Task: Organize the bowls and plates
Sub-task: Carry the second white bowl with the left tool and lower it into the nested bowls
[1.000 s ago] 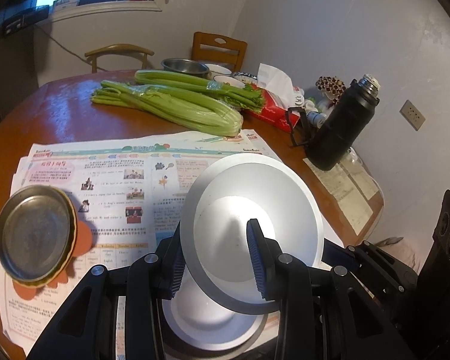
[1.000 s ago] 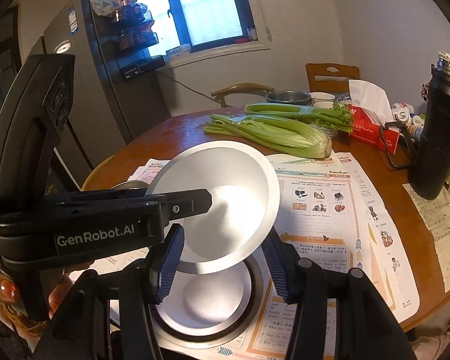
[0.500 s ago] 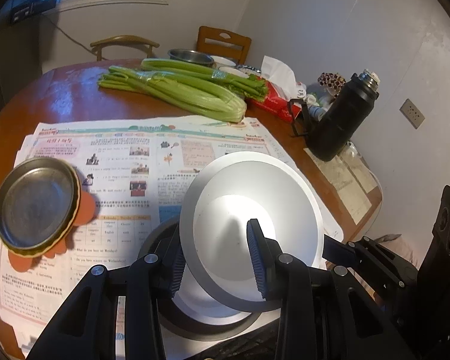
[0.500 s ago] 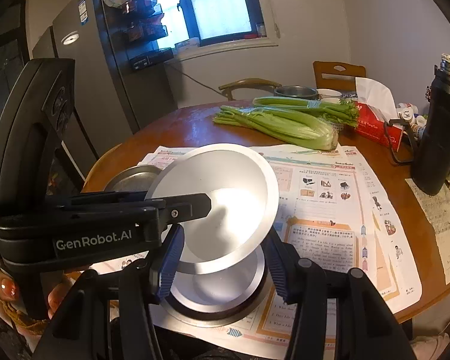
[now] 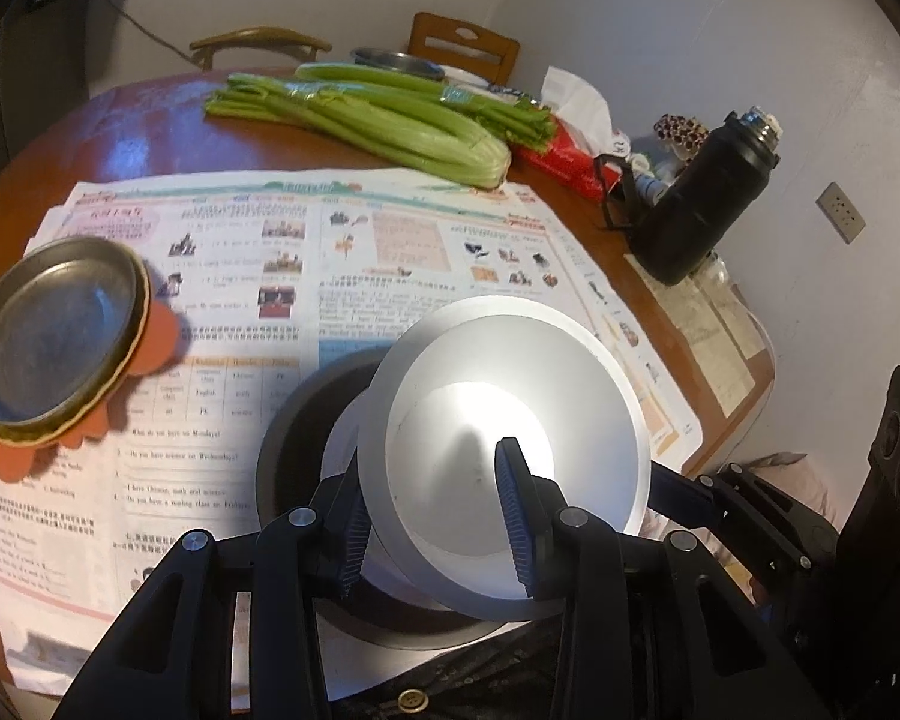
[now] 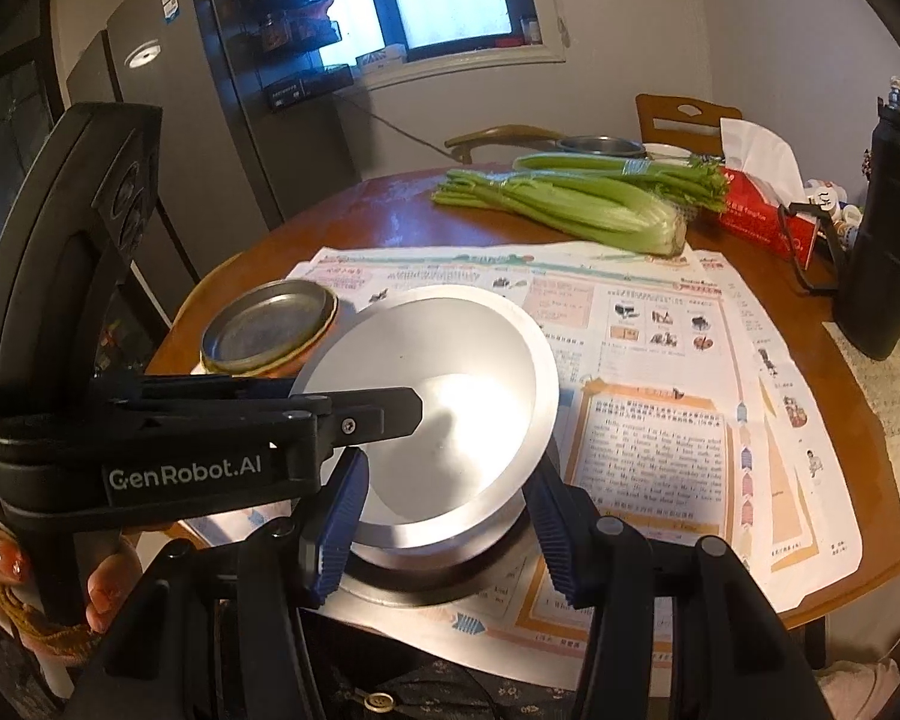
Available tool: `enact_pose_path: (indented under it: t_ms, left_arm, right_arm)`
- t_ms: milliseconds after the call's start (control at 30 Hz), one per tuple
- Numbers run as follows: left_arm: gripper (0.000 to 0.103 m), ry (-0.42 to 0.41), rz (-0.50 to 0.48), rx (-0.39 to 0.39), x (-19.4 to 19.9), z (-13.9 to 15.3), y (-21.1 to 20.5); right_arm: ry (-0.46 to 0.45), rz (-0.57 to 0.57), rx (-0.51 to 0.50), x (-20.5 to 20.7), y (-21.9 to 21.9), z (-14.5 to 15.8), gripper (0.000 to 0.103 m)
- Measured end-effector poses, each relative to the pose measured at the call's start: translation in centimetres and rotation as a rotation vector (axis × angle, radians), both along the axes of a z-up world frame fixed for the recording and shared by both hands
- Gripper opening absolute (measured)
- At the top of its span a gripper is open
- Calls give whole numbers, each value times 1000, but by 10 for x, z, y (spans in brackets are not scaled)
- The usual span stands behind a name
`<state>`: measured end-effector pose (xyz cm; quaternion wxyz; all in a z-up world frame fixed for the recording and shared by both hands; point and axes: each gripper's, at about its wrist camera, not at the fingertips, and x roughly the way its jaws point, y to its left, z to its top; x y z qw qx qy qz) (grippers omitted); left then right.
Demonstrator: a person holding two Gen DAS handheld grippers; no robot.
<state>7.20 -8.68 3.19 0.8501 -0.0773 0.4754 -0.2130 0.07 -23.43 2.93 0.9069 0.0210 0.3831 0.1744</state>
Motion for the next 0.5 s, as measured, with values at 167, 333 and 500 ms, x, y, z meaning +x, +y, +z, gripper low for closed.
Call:
enact_pose_path:
  t_ms: [167, 333, 500]
  left_arm:
    - [40, 4, 17, 26, -2, -7, 1]
    - [40, 12, 36, 39, -2, -13, 7]
    - [40, 2, 42, 64, -2, -13, 5]
  right_arm:
    - [9, 15, -6, -1, 4, -7, 54]
    - [22, 36, -11, 0, 9, -13, 54]
    - [26, 47, -14, -1, 12, -16, 54]
